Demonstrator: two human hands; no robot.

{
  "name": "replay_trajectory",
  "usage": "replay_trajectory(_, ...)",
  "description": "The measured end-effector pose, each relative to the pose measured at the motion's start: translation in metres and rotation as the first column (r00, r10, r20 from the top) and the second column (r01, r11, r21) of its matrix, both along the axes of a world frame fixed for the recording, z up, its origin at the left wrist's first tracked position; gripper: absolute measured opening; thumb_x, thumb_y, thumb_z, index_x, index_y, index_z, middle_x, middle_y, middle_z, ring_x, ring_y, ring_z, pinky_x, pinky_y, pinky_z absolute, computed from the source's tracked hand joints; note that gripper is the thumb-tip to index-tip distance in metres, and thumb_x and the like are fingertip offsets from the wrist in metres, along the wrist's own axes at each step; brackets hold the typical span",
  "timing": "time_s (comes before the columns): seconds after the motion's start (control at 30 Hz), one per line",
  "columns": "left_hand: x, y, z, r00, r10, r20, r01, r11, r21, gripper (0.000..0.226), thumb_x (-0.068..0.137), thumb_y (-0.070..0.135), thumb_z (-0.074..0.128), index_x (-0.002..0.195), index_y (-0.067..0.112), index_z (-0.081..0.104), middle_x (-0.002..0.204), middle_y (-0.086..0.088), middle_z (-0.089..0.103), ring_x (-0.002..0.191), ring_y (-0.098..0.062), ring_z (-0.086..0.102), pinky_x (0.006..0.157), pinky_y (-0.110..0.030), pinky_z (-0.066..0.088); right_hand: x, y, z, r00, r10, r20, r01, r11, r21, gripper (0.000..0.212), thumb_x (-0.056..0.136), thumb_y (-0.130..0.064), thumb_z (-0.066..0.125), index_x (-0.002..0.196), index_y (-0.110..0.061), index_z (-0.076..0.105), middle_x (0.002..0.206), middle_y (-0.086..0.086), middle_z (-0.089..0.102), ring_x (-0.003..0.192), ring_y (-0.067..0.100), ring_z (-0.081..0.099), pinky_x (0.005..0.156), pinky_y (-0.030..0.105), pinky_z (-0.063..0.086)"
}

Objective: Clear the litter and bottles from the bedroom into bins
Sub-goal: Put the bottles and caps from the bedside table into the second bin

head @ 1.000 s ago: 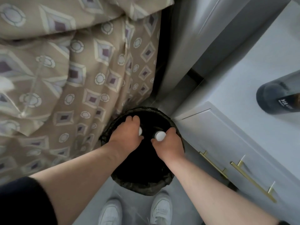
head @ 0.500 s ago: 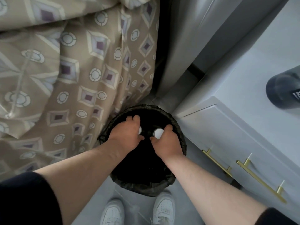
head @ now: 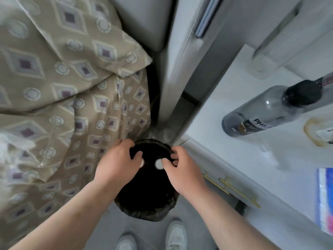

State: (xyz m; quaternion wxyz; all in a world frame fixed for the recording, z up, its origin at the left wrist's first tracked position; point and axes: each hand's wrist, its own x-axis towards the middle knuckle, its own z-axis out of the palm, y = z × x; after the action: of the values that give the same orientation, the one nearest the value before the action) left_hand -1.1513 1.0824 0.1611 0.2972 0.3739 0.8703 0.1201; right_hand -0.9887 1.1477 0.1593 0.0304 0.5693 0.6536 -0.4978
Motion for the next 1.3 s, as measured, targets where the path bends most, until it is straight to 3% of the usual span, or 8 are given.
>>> replay_trajectory(0.3,0.037,0.020,0.146,0.957,-0.003,0.288,-0.098,0.937,0.336,0.008,0.085,0.028,0.065,0.092,0.030,0.062,0.093,0.013,0.062,0.091,-0.003,0.059,0.070,-0.012,0.039,0.050,-0.004,0.143,0.931,-0.223,-0.290,0.245,0.969,0.041,0.017,0.088,-0.029,0.062,0.105,-0.032,0.061,0.100,-0.018,0.066,0.095,-0.007,0.059,0.079,0.010,0.046)
replay_trajectory(0.5,0.099,0.067,0.230,0.909,-0.173,0.379,-0.035,0.874,0.484,0.025,0.083,0.026,0.068,0.096,0.044,0.058,0.096,0.020,0.065,0.096,0.000,0.061,0.075,-0.009,0.044,0.138,0.010,0.211,0.791,-0.445,-0.420,0.548,0.820,0.164,0.020,0.086,-0.005,0.065,0.087,-0.026,0.067,0.086,-0.015,0.071,0.079,0.003,0.065,0.066,0.010,0.048)
replay_trajectory(0.7,0.146,0.117,0.257,0.952,-0.279,0.123,0.197,0.871,0.449,0.067,0.079,0.041,0.070,0.139,0.034,0.040,0.126,0.020,0.045,0.118,-0.009,0.050,0.092,-0.024,0.041,0.204,0.062,0.264,0.633,-0.571,-0.522,0.773,0.498,0.392,0.015,0.089,-0.010,0.063,0.085,-0.025,0.065,0.077,-0.007,0.066,0.071,0.004,0.062,0.061,0.006,0.044)
replay_trajectory(0.77,0.152,0.127,0.257,0.947,-0.321,0.022,0.289,0.879,0.380,0.073,0.080,0.044,0.068,0.143,0.033,0.035,0.139,0.017,0.042,0.126,-0.013,0.045,0.099,-0.030,0.041,0.219,0.083,0.277,0.590,-0.579,-0.563,0.807,0.392,0.442,0.006,0.088,-0.014,0.064,0.091,-0.019,0.063,0.083,-0.009,0.064,0.073,-0.001,0.059,0.061,0.006,0.043)
replay_trajectory(0.87,0.158,0.136,0.253,0.931,-0.360,-0.069,0.364,0.886,0.286,0.060,0.080,0.043,0.068,0.135,0.030,0.047,0.135,0.014,0.048,0.117,-0.015,0.050,0.089,-0.029,0.042,0.235,0.110,0.281,0.566,-0.603,-0.563,0.815,0.303,0.495,0.019,0.083,-0.026,0.063,0.101,-0.023,0.059,0.097,-0.006,0.062,0.087,0.003,0.059,0.067,0.010,0.042)
replay_trajectory(0.97,0.160,0.137,0.246,0.921,-0.372,-0.113,0.388,0.890,0.240,0.039,0.081,0.035,0.068,0.119,0.029,0.059,0.115,0.016,0.054,0.093,-0.013,0.053,0.071,-0.028,0.041,0.244,0.135,0.272,0.635,-0.627,-0.451,0.752,0.366,0.549,0.036,0.085,-0.024,0.065,0.119,-0.020,0.054,0.116,-0.007,0.056,0.105,0.012,0.054,0.079,0.015,0.043)
replay_trajectory(1.1,0.158,0.137,0.233,0.902,-0.405,-0.148,0.428,0.885,0.182,0.039,0.084,0.028,0.064,0.122,0.030,0.054,0.119,0.013,0.052,0.088,-0.014,0.052,0.067,-0.027,0.042,0.244,0.161,0.263,0.759,-0.592,-0.272,0.619,0.524,0.584,0.057,0.084,-0.031,0.064,0.136,-0.019,0.043,0.133,-0.004,0.048,0.121,0.015,0.047,0.101,0.035,0.041)
replay_trajectory(1.3,0.164,0.146,0.229,0.905,-0.386,-0.177,0.419,0.881,0.219,0.023,0.085,0.031,0.063,0.097,0.024,0.045,0.088,0.011,0.051,0.071,-0.016,0.045,0.051,-0.026,0.031,0.233,0.175,0.255,0.825,-0.541,-0.164,0.525,0.626,0.577,0.054,0.087,-0.029,0.062,0.135,-0.020,0.041,0.126,0.001,0.051,0.104,0.017,0.048,0.080,0.023,0.032)
